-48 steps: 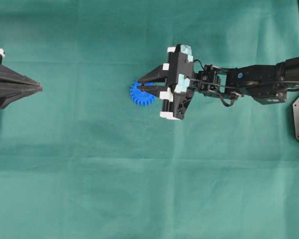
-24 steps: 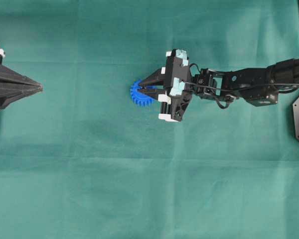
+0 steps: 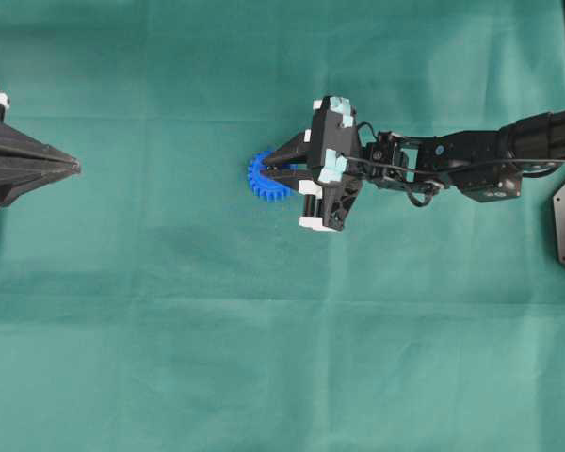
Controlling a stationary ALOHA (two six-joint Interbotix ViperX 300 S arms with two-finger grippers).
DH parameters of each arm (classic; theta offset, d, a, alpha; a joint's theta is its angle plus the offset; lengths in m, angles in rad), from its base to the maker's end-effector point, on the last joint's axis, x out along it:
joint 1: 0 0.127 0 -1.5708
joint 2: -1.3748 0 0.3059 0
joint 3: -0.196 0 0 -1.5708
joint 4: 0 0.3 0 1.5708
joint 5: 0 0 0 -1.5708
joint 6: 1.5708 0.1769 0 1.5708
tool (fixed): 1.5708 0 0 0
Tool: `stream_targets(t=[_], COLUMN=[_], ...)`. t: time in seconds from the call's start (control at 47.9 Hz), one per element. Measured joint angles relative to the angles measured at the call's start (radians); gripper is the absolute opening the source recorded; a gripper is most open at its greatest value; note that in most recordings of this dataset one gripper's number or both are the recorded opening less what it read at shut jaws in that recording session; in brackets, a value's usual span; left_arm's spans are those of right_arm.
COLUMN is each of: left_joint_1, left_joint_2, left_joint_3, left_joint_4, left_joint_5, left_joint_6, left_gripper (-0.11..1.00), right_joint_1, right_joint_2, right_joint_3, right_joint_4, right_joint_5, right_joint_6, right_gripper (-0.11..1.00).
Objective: Insert the shaft placed at a random location into the center hole of the small gear at another random location.
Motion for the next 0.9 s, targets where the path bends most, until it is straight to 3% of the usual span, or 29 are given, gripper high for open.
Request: stream_targets(t=[0.25, 0.438, 0.48, 0.626, 0.897], left_joint_1=[0.0, 0.0, 0.0, 0.0, 0.0], left_joint_2=[0.0, -0.002, -0.002, -0.003, -0.005], left_joint_3=[0.0, 0.0, 0.0, 0.0, 0.0], left_joint_4=[0.0, 0.0, 0.0, 0.0, 0.0], left_joint_5=[0.0, 0.0, 0.0, 0.0, 0.0], left_joint_6=[0.0, 0.0, 0.0, 0.0, 0.0], left_gripper=[-0.01, -0.01, -0.01, -0.01, -0.01], right_joint_1=[0.0, 0.0, 0.0, 0.0, 0.0], right_joint_2=[0.0, 0.0, -0.002, -0.017, -0.152], right_joint_3=[0.002, -0.003, -0.006, -0.009, -0.011], right_joint_4=[-0.002, -0.002, -0.002, -0.002, -0.003], right_joint_5=[-0.002, 0.0, 0.0, 0.003, 0.091], right_joint_6=[0.0, 0.0, 0.0, 0.0, -0.011], right_gripper=[0.18, 0.7, 0.77, 0.7, 0.71])
